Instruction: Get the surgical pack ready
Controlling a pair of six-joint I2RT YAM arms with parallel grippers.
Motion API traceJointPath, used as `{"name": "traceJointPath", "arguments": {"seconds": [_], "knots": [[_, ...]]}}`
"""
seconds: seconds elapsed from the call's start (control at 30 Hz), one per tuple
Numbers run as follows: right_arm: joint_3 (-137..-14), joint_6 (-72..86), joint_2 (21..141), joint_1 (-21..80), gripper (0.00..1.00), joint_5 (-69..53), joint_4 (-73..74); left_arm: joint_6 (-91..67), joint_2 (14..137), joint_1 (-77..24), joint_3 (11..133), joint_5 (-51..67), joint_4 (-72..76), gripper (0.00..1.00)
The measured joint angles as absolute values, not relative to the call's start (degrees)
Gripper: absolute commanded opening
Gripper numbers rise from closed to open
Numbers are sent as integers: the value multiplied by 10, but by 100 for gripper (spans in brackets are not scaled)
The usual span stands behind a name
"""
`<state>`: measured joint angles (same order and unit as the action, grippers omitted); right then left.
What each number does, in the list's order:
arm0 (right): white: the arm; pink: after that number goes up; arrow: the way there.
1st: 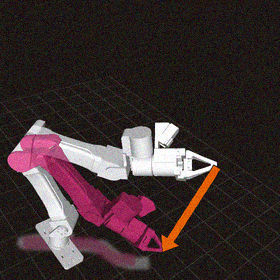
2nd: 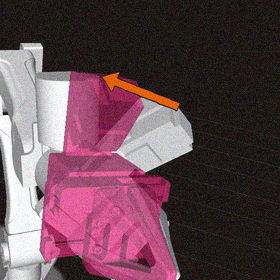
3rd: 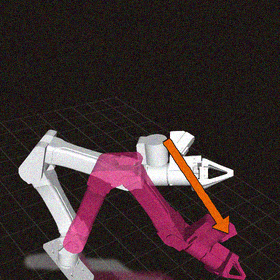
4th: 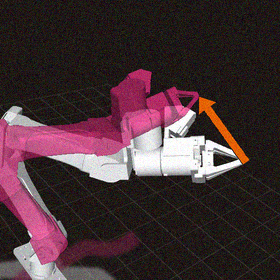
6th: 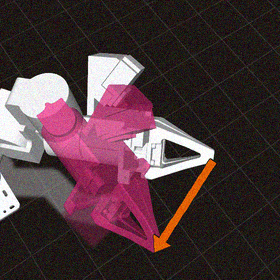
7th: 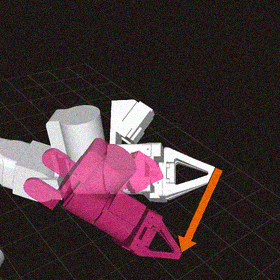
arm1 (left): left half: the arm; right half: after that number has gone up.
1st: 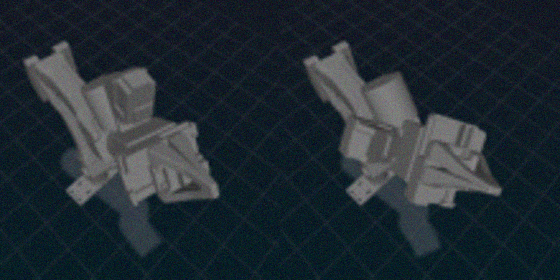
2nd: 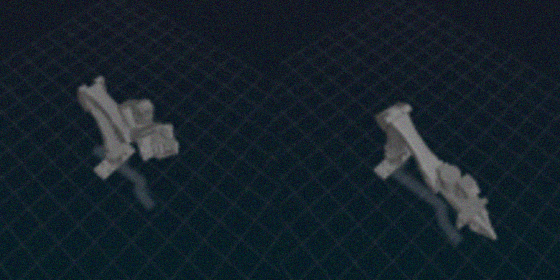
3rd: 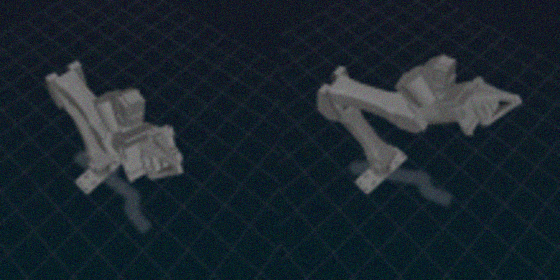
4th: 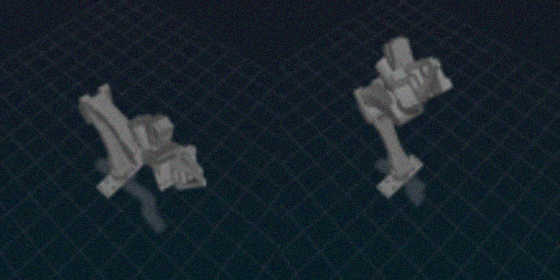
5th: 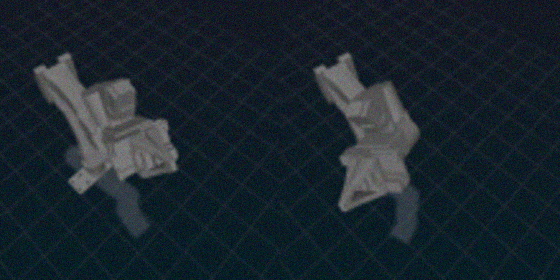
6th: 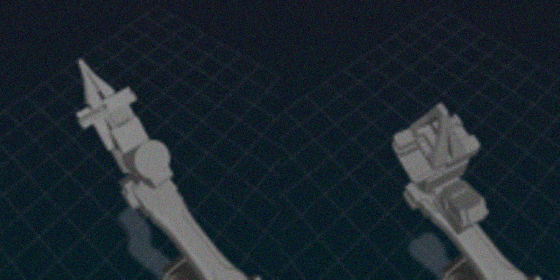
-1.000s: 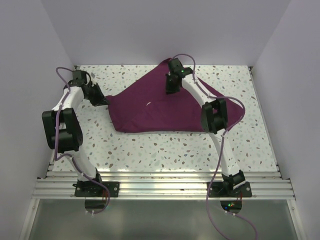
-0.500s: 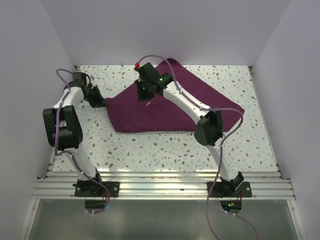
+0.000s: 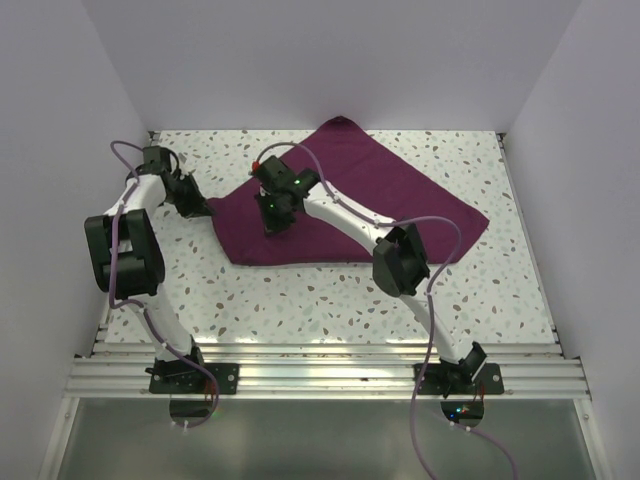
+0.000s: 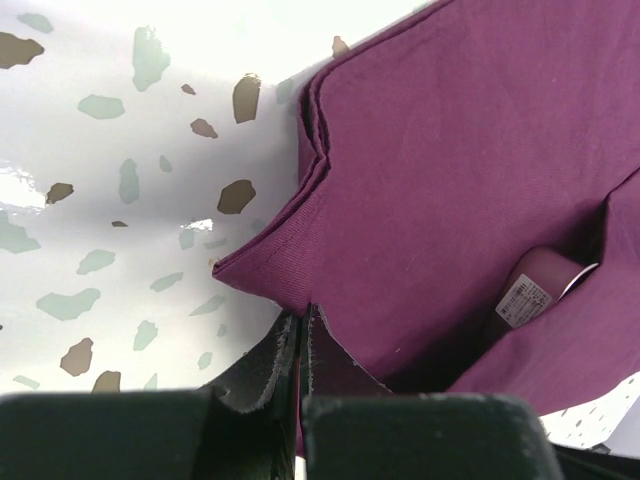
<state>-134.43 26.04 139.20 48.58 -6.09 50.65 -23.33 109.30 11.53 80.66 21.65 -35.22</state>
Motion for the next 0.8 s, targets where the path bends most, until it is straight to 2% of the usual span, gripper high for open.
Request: {"name": "traceJointPath", "arguments": {"seconds": [0.8], "knots": [[-1340, 281, 1466, 495, 0, -54, 519, -235, 1083, 120, 779, 237, -350, 0]]}}
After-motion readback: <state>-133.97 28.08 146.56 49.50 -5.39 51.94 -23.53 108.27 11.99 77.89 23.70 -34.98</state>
